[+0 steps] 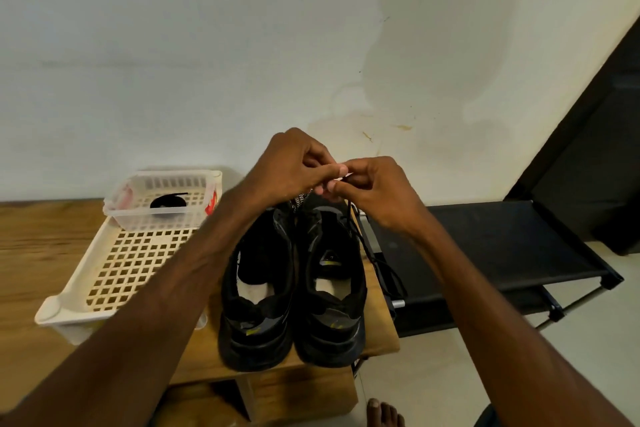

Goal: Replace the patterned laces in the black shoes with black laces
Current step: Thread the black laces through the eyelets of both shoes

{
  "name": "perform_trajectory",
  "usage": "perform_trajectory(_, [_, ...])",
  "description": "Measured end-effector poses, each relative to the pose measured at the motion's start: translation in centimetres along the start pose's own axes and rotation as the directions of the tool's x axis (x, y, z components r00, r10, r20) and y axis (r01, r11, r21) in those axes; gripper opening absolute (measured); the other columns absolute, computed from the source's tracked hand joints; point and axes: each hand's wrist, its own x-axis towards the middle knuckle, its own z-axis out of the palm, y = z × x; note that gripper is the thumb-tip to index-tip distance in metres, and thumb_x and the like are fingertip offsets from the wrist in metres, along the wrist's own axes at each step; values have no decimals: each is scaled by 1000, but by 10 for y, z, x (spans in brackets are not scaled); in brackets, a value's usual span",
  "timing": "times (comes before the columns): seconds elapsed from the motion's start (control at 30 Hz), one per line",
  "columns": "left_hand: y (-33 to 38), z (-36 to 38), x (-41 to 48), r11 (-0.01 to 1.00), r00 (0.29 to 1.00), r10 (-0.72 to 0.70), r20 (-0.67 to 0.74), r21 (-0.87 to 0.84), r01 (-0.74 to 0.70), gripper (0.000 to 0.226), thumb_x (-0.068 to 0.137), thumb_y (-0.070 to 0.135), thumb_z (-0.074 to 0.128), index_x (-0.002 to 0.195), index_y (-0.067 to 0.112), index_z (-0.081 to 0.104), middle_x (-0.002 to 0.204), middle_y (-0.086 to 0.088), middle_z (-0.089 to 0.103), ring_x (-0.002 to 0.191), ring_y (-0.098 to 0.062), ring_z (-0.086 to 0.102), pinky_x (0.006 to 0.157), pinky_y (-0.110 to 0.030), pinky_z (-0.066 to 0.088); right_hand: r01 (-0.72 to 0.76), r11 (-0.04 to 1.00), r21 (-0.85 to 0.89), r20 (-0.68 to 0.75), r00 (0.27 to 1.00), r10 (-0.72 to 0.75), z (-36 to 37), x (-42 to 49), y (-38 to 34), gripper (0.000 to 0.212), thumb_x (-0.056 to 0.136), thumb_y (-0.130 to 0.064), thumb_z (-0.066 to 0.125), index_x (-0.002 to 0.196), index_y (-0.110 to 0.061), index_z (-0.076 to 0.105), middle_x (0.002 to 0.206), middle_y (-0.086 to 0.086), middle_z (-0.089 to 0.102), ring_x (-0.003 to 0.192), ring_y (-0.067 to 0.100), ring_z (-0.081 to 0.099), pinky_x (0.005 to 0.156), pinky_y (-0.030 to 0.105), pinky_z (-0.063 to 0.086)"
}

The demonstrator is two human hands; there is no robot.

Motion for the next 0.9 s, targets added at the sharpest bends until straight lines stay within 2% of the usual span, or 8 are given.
perform_trajectory(0.2, [-25, 12, 3, 994, 995, -89, -42, 61, 92, 27, 101, 35, 62, 92, 15, 77, 77, 8, 76, 69, -5, 71, 68, -20, 52, -112, 994, 0, -69, 991, 112, 0, 3, 3, 16, 100, -13, 64, 102, -4, 78, 78, 7, 78, 65, 20, 76, 69, 25, 61])
perform_trajectory(0.3, [-49, 11, 4, 927, 966, -208, 150, 347, 146, 20, 92, 37, 70, 106, 23, 70, 104, 6, 71, 104, -12, 63, 91, -33, 52, -146, 984, -106, -54, 989, 141, 2, 4, 8, 19, 102, -18, 62, 103, -6, 76, 72, 6, 76, 55, 19, 71, 60, 29, 61])
perform_trajectory(0.37, [-56, 18, -1, 801, 914, -326, 242, 584, 131, 33, 81, 36, 79, 110, 24, 68, 110, 1, 63, 116, -18, 49, 95, -39, 49, -160, 972, -171, -27, 987, 158, 5, 4, 10, 21, 103, -24, 61, 103, -9, 76, 69, 5, 75, 51, 14, 67, 53, 26, 58])
perform_trajectory(0.47, [-54, 29, -5, 676, 945, -287, 158, 732, 83, 27, 77, 31, 80, 99, 20, 70, 107, -2, 63, 116, -25, 47, 90, -39, 47, -175, 959, -224, -6, 984, 178, 8, 6, 16, 22, 103, -27, 61, 100, -12, 77, 67, 2, 74, 48, 9, 64, 51, 22, 54])
perform_trajectory(0.57, [-58, 29, -3, 657, 967, -237, 88, 748, 93, 18, 80, 30, 71, 92, 17, 68, 105, -4, 64, 116, -29, 46, 94, -43, 45, -178, 946, -272, 27, 981, 192, 9, 4, 21, 21, 102, -25, 62, 90, -16, 76, 67, -1, 74, 50, 8, 66, 59, 24, 57])
perform_trajectory(0.67, [-60, 24, -2, 752, 945, -291, 151, 647, 128, 16, 82, 33, 63, 83, 18, 69, 100, -3, 63, 113, -28, 45, 93, -43, 37, -159, 937, -312, 51, 982, 184, 9, 3, 24, 22, 102, -23, 62, 84, -19, 74, 68, -3, 74, 51, 7, 67, 59, 23, 56])
perform_trajectory(0.77, [-47, 4, -1, 927, 946, -293, 135, 284, 246, 29, 88, 36, 55, 68, 17, 65, 93, 5, 69, 105, -27, 58, 88, -38, 42, -165, 941, -297, 38, 982, 184, 6, 2, 24, 19, 101, -21, 64, 86, -17, 76, 67, -3, 74, 51, 6, 66, 58, 21, 55])
perform_trajectory(0.9, [-10, -30, -1, 959, 973, -232, 7, -167, 230, 46, 95, 37, 49, 88, -2, 72, 98, 12, 76, 104, -12, 68, 102, -39, 47, -171, 976, -132, -77, 984, 162, 0, -5, 11, 30, 102, -32, 61, 88, -13, 80, 55, -4, 65, 45, 1, 55, 56, 15, 43])
